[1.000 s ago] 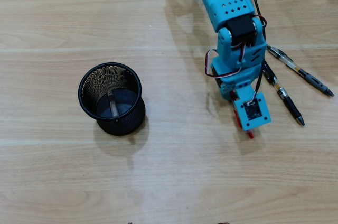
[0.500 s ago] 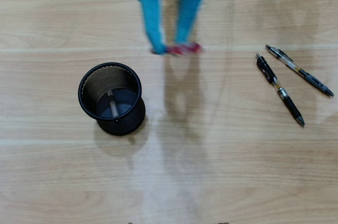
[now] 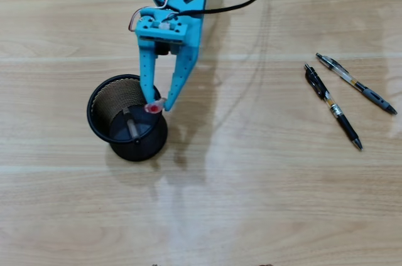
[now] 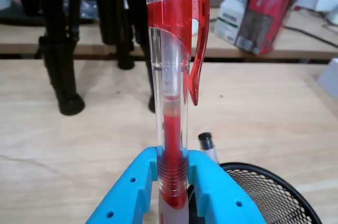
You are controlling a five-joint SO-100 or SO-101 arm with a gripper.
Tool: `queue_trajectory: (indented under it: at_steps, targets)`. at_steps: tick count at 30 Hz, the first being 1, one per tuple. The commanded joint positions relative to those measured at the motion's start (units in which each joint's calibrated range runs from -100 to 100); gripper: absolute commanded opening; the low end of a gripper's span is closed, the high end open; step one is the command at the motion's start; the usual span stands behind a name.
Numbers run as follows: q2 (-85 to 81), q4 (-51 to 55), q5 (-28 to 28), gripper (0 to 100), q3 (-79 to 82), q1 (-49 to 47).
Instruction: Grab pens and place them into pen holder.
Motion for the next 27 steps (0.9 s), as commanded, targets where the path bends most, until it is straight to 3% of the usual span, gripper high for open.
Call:
queue_trajectory:
  at_steps: [1,20,27]
  targets:
    - [-0.28,-1.21,1.10,2,-6.45,2.24]
    - [11.38,-1.98,1.10,2,-9.25,8.93]
    - [11.21,-3.18,1.15,7,-9.43,8.37]
